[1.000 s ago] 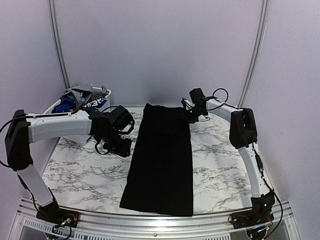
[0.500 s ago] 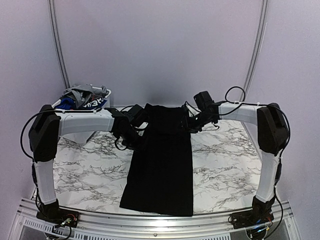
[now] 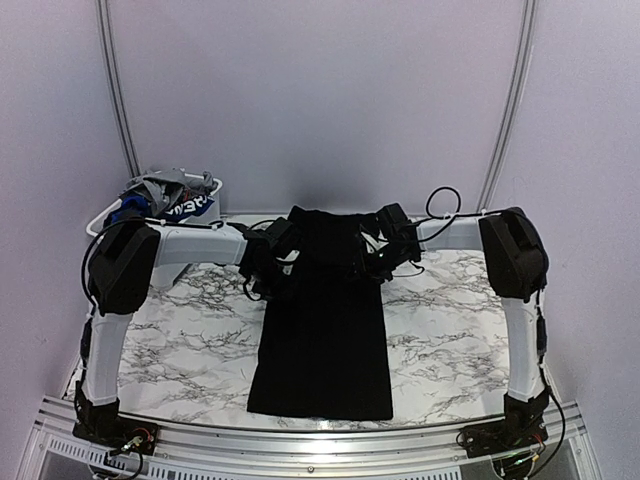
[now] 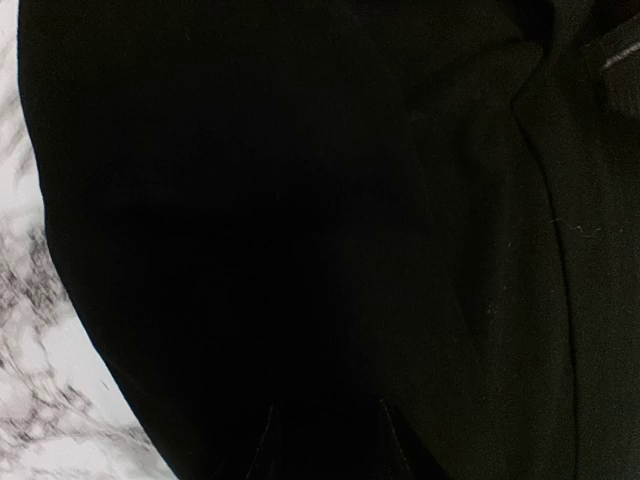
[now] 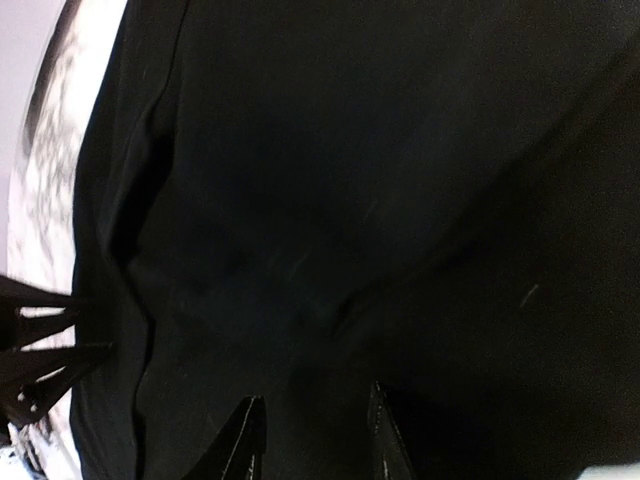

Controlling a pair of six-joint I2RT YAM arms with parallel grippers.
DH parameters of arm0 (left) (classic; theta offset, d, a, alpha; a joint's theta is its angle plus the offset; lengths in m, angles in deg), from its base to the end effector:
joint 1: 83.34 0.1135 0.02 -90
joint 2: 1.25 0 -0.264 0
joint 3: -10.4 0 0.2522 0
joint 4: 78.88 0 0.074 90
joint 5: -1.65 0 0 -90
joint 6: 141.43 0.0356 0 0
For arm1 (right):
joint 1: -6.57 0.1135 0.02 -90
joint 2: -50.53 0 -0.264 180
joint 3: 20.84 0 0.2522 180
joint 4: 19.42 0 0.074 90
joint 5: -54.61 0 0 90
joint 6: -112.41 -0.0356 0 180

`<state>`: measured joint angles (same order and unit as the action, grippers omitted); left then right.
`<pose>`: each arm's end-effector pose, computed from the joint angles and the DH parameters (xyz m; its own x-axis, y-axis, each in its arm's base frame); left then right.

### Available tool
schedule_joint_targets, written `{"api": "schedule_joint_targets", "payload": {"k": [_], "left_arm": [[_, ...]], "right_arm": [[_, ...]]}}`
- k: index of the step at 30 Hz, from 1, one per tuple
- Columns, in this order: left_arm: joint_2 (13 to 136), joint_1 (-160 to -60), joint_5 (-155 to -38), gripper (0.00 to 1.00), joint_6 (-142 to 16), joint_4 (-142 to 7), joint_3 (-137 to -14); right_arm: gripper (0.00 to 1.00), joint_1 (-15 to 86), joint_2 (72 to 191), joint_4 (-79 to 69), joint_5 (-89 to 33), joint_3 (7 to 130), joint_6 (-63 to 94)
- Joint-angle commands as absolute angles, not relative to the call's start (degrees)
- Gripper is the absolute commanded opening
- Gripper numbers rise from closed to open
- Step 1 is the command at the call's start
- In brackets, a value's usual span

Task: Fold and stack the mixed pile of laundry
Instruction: Rotate the rectangle-folded T-shirt at the center of the board, then pick up the rectangle-folded T-shirt from the center of the board.

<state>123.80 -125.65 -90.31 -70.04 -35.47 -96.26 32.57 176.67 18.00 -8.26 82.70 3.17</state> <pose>0.3414 -0.3124 0.1535 -0.8362 0.3298 -0.4382 0.4409 0.8794 -0.1794 0.4075 0.2168 0.1382 -0.9311 -0.1278 -0.3416 -0.3052 0.7860 0.5376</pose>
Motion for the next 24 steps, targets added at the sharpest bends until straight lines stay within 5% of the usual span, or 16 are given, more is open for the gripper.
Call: {"api": "schedule_joint_targets", "payload": {"k": [1, 6, 9, 13, 24], "left_arm": [[128.63, -123.56, -90.15, 0.34, -70.48, -36.72, -100.53], [128.62, -122.00, -91.92, 0.36, -69.39, -36.47, -104.65], [121.84, -121.93, -95.11, 0.46, -70.19, -36.46, -101.05], [107.27, -122.39, -100.04, 0.59, -74.58, -37.96, -86.24], [82.65, -130.72, -104.06, 0.61, -89.92, -42.03, -51.78]], "right_arm": [[0.36, 29.04, 183.55, 20.08, -12.30, 89.66, 5.05], [0.36, 28.06, 182.88, 24.82, -8.62, 97.84, 6.98], [0.39, 28.23, 174.52, 25.15, -5.31, 93.86, 6.56], [0.46, 29.01, 160.00, 24.95, -1.99, 79.86, 3.70], [0.47, 35.57, 132.60, 27.48, 1.36, 40.66, -0.69]]}}
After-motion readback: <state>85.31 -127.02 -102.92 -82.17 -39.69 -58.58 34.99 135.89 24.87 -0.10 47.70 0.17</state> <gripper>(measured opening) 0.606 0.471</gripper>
